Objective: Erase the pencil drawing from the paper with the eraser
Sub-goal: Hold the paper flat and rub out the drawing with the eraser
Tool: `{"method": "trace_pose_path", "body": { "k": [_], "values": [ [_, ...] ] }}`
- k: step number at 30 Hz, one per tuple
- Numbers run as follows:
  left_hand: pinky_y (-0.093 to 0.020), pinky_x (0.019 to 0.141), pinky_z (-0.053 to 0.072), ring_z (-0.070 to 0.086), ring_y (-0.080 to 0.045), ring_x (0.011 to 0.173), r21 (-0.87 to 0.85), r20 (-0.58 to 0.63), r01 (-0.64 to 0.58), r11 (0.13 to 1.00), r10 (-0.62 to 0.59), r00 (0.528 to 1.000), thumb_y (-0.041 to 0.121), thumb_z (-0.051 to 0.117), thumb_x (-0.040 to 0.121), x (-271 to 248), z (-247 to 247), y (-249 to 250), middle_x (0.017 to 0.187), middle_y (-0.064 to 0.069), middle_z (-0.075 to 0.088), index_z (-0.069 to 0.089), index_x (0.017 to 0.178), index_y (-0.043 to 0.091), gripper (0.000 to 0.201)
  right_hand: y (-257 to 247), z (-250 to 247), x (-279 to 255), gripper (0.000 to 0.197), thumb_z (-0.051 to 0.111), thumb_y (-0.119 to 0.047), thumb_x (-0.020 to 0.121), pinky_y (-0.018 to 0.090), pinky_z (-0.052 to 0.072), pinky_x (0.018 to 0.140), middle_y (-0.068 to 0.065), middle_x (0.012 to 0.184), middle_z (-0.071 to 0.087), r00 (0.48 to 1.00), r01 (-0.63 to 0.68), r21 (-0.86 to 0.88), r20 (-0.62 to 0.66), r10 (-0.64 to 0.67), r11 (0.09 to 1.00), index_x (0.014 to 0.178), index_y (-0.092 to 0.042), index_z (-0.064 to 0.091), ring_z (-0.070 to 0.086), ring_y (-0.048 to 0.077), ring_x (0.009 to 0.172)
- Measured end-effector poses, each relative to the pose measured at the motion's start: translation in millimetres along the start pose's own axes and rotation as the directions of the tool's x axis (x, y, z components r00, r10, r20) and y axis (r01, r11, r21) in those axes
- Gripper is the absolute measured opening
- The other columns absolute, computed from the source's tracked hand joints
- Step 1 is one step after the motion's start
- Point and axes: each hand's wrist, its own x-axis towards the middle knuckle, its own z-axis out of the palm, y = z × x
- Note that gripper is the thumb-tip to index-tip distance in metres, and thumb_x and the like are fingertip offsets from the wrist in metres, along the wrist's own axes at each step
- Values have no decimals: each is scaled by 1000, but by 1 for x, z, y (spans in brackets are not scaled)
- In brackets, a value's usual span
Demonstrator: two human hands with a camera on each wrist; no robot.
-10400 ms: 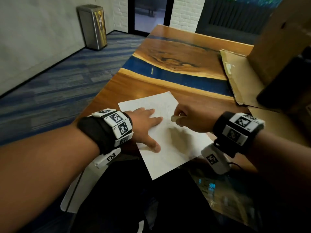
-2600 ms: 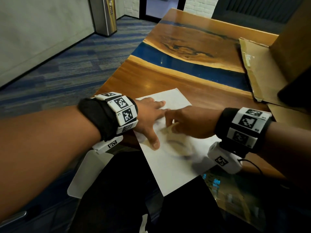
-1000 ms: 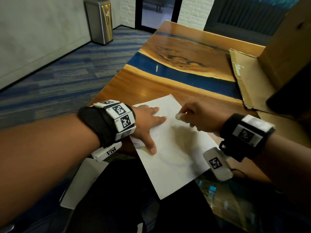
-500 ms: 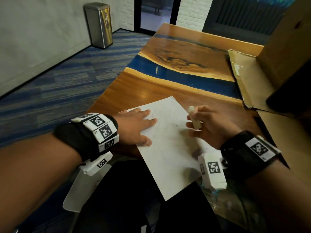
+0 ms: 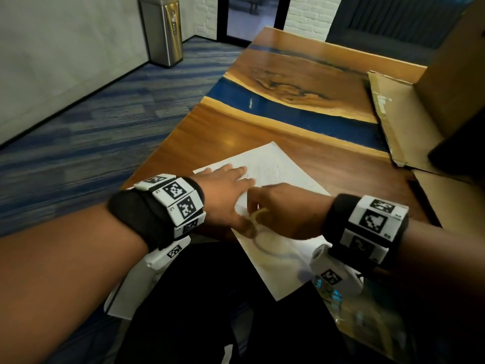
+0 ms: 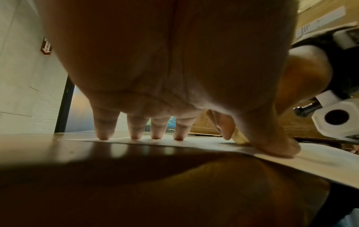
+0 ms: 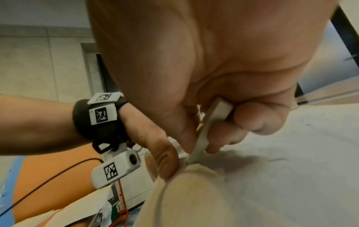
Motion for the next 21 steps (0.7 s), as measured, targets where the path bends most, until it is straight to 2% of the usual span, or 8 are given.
{"method": "trace_pose_path", "body": {
  "k": [5,8,9,13,14,17,18,21],
  "values": [
    [-57,121,13,-5,-25,154,18,7,-9,1000,9,1000,98,48,54,3,0,-1,168,2,-5,11,158,34,128,15,-17,9,20,49,-23,100,31,41,76,4,111,62,983,-139,-65,-132,130,988,119,-18,53,55,21,95],
    [-56,121,11,-6,-23,154,-34,-5,-2,999,2,1000,97,54,52,0,0,-2,168,5,-5,9,157,37,129,0,-8,6,20,51,-24,99,34,48,85,2,112,63,1000,27,-34,11,-27,999,118,-19,55,58,20,99],
    [-56,121,11,-6,-23,154,-35,-4,-1,999,1,1000,97,55,53,0,0,-2,168,5,-5,9,157,37,128,0,-8,7,20,52,-24,99,35,49,86,3,112,63,999,43,-22,22,-42,999,118,-19,56,58,21,99],
    [-58,120,13,-5,-25,154,14,-11,-10,1000,10,1000,96,52,58,1,0,0,168,2,-4,13,157,34,123,18,-22,18,21,48,-25,101,29,41,69,5,111,63,980,-168,-89,-120,157,982,121,-19,52,54,20,91],
    [-58,120,13,-5,-25,154,9,-12,-8,1000,8,1000,96,52,57,1,0,0,168,2,-4,14,157,34,123,17,-20,18,20,49,-24,101,30,41,70,5,111,63,982,-155,-82,-123,144,985,120,-19,52,53,20,90],
    [-56,121,11,-7,-23,154,-28,-7,0,1000,0,1000,94,58,56,-2,-1,0,168,4,-6,13,157,37,125,2,-8,12,20,53,-23,98,32,45,81,1,108,61,999,45,-27,-22,-46,999,118,-19,54,55,20,93],
    [-56,122,11,-7,-22,154,-32,-5,-2,999,2,1000,94,58,56,-2,-2,0,168,5,-6,13,157,37,124,1,-7,11,20,53,-24,98,32,46,82,1,107,61,998,63,-16,-10,-63,998,117,-19,54,56,21,94],
    [-58,121,13,-4,-24,154,11,-25,-12,1000,12,1000,95,53,57,-1,-1,0,168,3,-3,15,156,36,121,15,-20,20,21,49,-23,100,30,41,72,1,105,60,985,-135,-74,-118,125,988,121,-19,53,55,21,92]
  ]
}}
